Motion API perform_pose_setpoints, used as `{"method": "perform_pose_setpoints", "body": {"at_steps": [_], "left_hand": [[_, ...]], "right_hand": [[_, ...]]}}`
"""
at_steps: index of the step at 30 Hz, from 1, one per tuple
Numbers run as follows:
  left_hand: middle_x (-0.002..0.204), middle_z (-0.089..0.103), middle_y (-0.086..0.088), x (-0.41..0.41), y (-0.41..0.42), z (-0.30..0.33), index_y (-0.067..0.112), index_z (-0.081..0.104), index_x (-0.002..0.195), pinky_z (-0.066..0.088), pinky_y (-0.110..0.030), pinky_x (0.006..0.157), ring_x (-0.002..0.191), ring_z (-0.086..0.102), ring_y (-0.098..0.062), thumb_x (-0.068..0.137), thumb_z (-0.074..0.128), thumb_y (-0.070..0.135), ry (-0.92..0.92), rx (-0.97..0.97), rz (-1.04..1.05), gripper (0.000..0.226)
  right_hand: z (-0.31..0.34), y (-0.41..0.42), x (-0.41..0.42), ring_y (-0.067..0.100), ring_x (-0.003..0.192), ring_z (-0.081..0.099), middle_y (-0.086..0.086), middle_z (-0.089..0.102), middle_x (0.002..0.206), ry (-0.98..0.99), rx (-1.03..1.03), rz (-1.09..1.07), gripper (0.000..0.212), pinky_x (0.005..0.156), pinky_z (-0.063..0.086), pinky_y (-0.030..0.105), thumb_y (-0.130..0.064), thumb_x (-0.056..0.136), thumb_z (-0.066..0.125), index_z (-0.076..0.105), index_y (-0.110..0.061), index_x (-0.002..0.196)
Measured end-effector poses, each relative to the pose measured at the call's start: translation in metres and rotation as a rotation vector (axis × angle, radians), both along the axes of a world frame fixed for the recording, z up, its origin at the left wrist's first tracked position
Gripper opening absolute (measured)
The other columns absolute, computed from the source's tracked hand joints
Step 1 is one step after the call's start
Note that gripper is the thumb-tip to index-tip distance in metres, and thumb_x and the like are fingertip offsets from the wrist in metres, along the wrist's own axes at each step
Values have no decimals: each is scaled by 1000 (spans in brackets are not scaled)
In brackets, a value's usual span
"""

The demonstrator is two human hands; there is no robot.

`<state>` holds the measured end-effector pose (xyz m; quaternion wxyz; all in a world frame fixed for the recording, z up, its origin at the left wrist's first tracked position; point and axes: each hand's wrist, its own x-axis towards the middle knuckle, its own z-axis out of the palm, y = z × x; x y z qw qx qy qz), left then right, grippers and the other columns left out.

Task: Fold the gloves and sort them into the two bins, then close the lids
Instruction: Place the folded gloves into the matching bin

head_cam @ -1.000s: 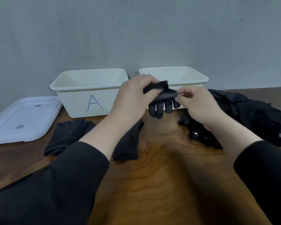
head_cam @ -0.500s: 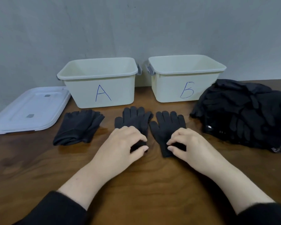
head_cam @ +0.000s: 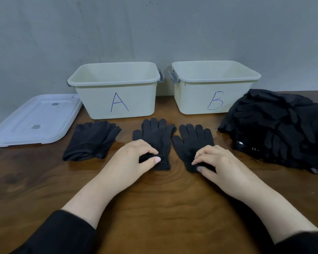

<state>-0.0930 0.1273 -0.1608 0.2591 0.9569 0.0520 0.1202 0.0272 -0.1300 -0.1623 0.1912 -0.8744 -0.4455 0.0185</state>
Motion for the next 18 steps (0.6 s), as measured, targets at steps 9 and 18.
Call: {"method": "perform_pose_setpoints", "body": {"at_steps": [9,18], "left_hand": [[97,65,18,-1,4,6,30,70,110,51,-21,82,90,61,-2,101,51,35,-246,-121,242,21],[92,69,16,-6,15,12,26,72,102,47,-18,79,90,62,-3,101,53,29,-440,-249,408,20]], "right_hand": [[96,49,28,8,92,63,-14,70,94,50,487,-270,11,74,41,21,-26,100,59,69,-25,101],[120,108,12,7,90,58,-10,68,95,-79,579,-121,12,80,44,24,-25,101,56,66,-25,108]]}}
